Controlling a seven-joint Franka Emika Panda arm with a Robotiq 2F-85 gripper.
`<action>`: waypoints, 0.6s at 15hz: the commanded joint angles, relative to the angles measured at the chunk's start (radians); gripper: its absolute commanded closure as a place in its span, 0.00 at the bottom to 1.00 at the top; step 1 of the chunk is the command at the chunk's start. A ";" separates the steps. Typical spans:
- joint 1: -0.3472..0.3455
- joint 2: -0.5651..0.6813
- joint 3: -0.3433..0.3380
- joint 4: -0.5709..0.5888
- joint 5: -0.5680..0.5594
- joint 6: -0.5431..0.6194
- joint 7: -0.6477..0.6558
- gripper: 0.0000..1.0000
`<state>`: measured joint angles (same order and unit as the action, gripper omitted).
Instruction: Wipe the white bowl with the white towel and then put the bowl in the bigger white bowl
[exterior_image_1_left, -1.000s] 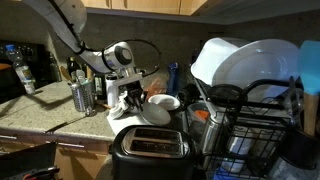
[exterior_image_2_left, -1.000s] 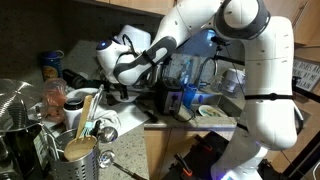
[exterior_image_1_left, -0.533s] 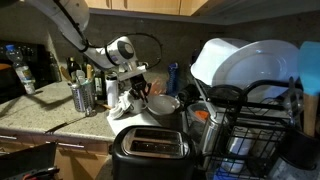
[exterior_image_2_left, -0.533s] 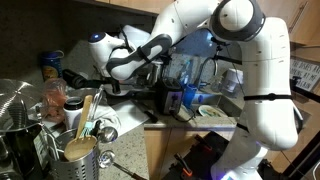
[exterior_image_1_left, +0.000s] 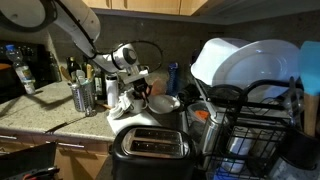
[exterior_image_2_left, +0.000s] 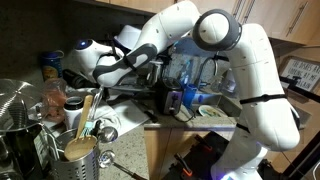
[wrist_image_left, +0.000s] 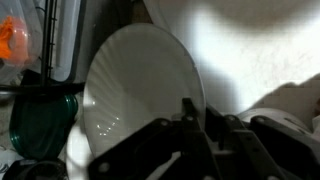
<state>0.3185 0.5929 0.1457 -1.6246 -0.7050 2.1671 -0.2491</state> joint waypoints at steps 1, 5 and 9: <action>0.016 0.069 -0.015 0.120 -0.030 -0.026 -0.039 0.97; 0.019 0.133 -0.021 0.229 -0.037 -0.034 -0.095 0.97; 0.027 0.201 -0.022 0.328 -0.027 -0.033 -0.150 0.97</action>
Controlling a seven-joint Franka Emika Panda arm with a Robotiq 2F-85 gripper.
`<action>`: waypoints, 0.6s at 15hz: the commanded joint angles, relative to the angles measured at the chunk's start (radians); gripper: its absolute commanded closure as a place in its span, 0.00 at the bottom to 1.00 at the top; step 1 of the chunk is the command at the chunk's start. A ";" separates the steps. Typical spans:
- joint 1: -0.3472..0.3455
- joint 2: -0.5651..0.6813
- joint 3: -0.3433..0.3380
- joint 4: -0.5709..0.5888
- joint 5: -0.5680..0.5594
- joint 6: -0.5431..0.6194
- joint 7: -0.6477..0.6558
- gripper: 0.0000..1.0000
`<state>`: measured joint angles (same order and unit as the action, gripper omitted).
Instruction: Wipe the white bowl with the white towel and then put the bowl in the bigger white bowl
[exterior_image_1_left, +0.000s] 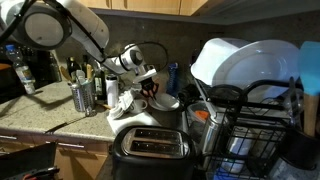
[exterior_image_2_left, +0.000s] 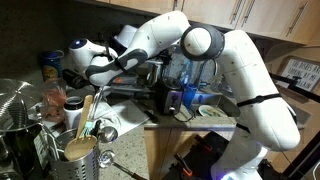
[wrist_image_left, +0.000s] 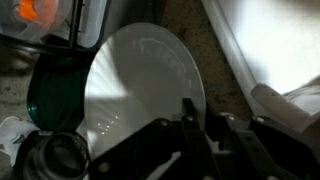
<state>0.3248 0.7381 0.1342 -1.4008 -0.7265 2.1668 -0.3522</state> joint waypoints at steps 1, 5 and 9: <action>0.023 0.072 -0.009 0.129 -0.002 -0.031 -0.059 0.97; 0.040 0.134 -0.009 0.220 0.005 -0.032 -0.107 0.97; 0.060 0.172 -0.010 0.276 0.013 -0.040 -0.132 0.97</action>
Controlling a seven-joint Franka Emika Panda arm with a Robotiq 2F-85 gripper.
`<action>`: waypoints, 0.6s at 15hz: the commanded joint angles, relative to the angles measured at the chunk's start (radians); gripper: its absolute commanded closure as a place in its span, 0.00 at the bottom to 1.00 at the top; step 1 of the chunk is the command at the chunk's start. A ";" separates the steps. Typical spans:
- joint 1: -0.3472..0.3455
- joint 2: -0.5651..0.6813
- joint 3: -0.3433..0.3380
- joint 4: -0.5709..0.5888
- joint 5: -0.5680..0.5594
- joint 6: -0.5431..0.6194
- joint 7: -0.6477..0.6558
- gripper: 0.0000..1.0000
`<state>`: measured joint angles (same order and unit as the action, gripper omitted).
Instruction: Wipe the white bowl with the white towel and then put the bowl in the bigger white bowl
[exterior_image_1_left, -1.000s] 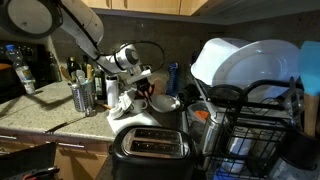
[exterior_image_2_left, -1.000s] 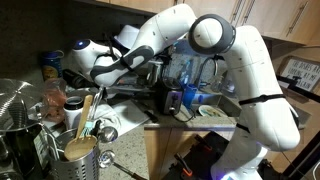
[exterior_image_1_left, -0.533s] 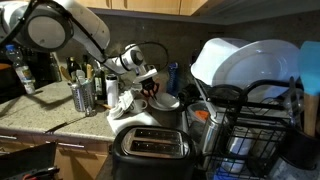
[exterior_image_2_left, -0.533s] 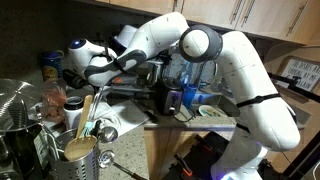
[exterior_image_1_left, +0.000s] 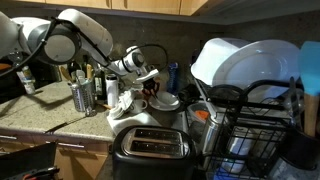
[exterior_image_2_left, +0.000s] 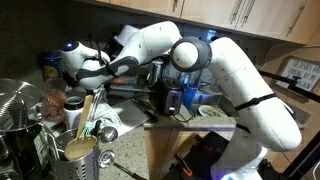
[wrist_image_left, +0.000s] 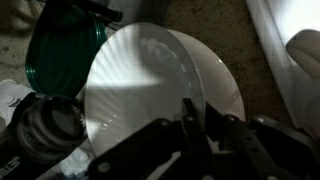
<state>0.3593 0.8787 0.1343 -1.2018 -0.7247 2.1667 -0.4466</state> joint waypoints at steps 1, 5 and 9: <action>0.029 0.038 -0.011 0.086 0.014 -0.040 -0.039 0.97; 0.038 0.052 -0.014 0.104 0.021 -0.055 -0.041 0.96; 0.041 0.054 -0.012 0.106 0.026 -0.077 -0.039 0.96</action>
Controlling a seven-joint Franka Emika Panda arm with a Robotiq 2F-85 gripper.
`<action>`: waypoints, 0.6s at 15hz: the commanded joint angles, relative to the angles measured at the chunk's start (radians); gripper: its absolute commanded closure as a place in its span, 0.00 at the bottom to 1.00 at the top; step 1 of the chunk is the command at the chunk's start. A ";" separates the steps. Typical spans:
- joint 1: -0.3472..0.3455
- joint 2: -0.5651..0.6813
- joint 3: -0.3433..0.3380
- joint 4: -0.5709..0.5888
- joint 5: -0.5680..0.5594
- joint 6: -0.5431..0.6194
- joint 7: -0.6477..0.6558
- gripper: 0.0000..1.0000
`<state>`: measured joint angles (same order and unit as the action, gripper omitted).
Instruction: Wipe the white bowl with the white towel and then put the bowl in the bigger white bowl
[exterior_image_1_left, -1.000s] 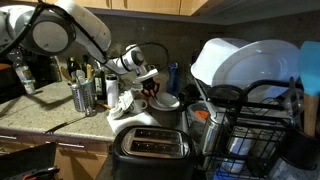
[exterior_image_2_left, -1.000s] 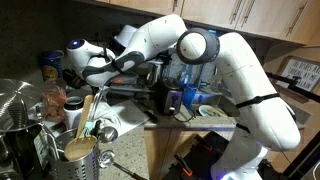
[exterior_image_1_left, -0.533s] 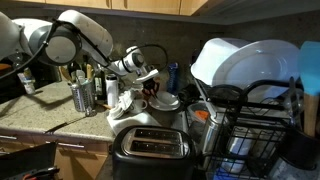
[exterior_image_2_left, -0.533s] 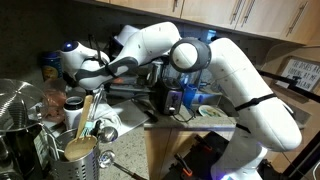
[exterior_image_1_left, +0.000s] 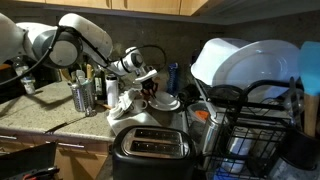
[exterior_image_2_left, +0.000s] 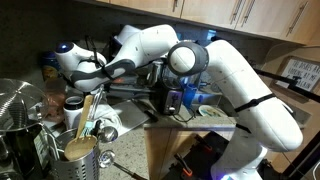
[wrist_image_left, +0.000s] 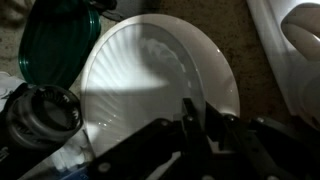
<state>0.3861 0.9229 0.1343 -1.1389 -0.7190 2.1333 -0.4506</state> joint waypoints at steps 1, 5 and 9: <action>0.015 0.009 -0.012 0.042 0.021 -0.047 -0.034 0.96; 0.013 0.010 -0.011 0.039 0.026 -0.055 -0.036 0.97; 0.012 0.011 -0.010 0.039 0.029 -0.061 -0.037 0.49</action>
<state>0.3883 0.9275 0.1343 -1.1354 -0.7125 2.1079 -0.4507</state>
